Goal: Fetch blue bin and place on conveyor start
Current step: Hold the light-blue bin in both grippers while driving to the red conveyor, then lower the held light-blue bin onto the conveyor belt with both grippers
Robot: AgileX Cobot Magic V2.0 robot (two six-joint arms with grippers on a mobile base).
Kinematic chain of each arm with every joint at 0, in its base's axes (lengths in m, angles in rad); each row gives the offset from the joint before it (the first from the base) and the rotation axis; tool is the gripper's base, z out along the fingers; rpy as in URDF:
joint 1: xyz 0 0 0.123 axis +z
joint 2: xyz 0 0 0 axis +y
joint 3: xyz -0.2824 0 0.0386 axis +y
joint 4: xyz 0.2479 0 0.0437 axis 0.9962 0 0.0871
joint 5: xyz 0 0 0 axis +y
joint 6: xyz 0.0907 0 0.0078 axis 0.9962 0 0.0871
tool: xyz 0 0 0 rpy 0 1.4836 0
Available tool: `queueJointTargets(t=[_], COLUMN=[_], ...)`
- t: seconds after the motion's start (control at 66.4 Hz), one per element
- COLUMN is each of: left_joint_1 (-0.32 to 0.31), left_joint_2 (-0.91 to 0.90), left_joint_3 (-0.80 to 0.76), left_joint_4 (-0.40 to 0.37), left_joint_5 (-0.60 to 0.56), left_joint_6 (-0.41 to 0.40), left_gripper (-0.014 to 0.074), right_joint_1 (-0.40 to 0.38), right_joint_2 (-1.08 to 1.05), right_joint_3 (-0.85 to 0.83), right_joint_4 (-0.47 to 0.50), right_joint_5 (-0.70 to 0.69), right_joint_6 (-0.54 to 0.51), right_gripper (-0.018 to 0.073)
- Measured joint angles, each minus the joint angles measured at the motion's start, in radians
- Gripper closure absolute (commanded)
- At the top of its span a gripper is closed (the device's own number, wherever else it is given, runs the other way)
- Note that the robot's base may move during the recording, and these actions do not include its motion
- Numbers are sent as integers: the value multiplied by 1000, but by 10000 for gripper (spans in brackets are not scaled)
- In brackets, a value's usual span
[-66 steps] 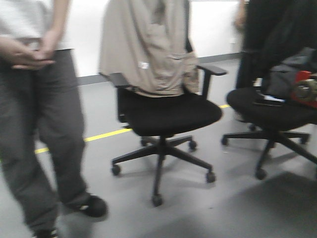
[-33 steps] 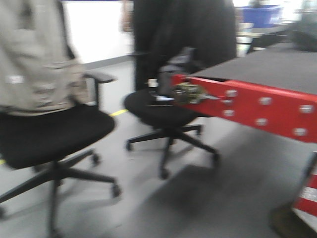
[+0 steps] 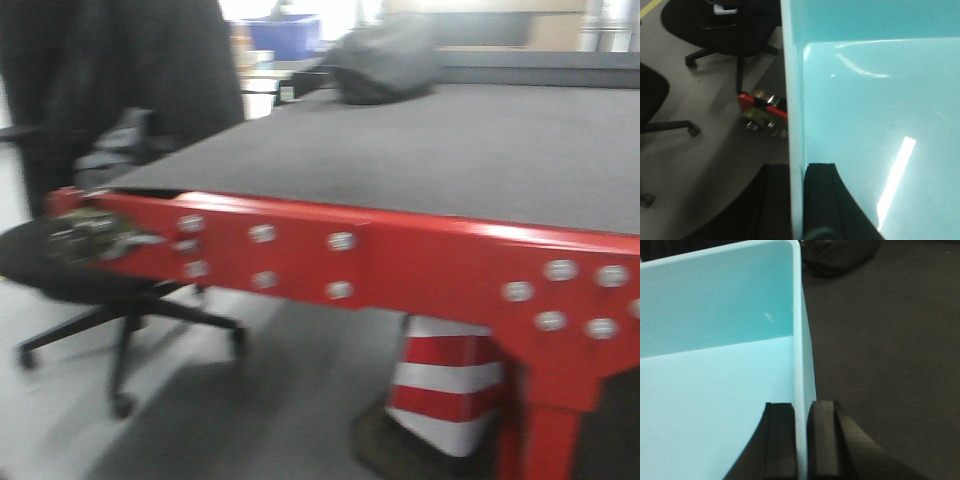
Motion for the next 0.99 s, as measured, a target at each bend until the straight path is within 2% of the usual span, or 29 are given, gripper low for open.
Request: queueJointTargets(t=[0.995], left_joint_1=[0], left_joint_2=[2], left_joint_3=[0], left_joint_4=[2], left_joint_5=[-6], left_joint_6=[0], left_gripper=[708], right_joint_1=[0], right_joint_2=[0], right_joint_3=[0], right_joint_4=[0], right_joint_5=[2], right_joint_6=[0], right_gripper=[722])
